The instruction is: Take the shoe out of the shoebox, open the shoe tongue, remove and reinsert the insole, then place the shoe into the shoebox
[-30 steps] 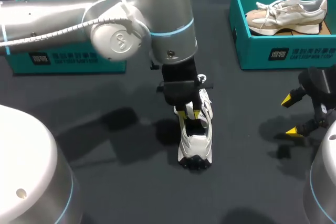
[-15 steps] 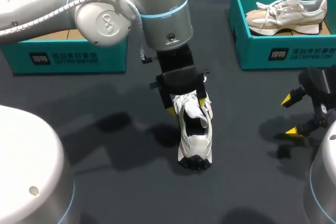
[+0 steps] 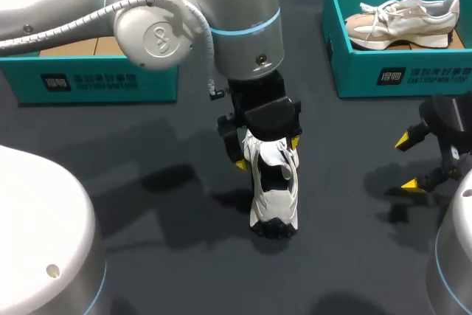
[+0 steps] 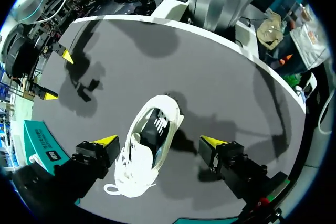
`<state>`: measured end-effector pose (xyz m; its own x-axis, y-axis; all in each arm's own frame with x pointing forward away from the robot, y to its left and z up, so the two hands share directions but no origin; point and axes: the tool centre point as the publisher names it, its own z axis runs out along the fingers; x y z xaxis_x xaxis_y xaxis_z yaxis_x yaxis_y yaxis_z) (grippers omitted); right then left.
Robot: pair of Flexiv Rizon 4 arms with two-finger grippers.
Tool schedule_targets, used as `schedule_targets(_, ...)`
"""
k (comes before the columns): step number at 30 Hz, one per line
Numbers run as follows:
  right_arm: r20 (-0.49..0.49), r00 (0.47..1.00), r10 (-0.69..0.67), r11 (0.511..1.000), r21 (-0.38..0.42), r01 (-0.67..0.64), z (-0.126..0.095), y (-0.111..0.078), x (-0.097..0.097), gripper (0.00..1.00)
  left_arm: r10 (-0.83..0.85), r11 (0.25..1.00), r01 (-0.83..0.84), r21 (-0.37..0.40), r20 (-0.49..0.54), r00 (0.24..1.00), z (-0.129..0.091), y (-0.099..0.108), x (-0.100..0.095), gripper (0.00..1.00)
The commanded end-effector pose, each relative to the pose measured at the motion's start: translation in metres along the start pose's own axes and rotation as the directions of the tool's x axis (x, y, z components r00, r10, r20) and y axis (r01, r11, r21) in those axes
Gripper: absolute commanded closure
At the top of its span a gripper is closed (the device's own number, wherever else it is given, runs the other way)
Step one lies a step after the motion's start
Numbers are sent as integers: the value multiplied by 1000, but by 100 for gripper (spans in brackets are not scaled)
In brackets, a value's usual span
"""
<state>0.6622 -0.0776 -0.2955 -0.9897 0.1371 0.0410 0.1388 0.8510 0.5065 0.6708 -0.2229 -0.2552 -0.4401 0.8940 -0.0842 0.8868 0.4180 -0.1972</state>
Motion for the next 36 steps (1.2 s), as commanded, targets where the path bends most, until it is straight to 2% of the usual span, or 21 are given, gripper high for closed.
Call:
schedule_targets(1, 3, 1000, 1, 1000, 2, -1, 0, 0, 2, 0, -494, 827, 533, -178, 219, 841, -2, -17, 10, 0)
schedule_targets(10, 3, 1000, 1, 1000, 2, -1, 0, 0, 2, 0, -494, 827, 533, -178, 219, 841, -2, -17, 10, 0)
schedule_targets(12, 3, 1000, 1, 1000, 2, -1, 0, 0, 2, 0, -570, 778, 605, -169, 214, 793, 5, -16, 11, 0)
schedule_targets(13, 3, 1000, 1, 1000, 2, -1, 0, 0, 2, 0, -593, 768, 625, -140, 212, 777, 9, -17, 13, 0)
schedule_targets(21, 3, 1000, 1, 1000, 2, -1, 0, 0, 2, 0, -749, 620, 777, -109, 212, 627, 23, -25, 22, 0)
schedule_targets(29, 3, 1000, 1, 1000, 2, -1, 0, 0, 2, 0, -745, 617, 779, -113, 234, 625, 21, -26, 23, 0)
schedule_targets(33, 3, 1000, 1, 1000, 2, -1, 0, 0, 2, 0, -739, 636, 765, -104, 205, 642, 41, -31, 18, 0)
schedule_targets(36, 3, 1000, 1, 1000, 2, -1, 0, 0, 2, 0, -740, 623, 774, -115, 233, 631, 53, -36, 15, 0)
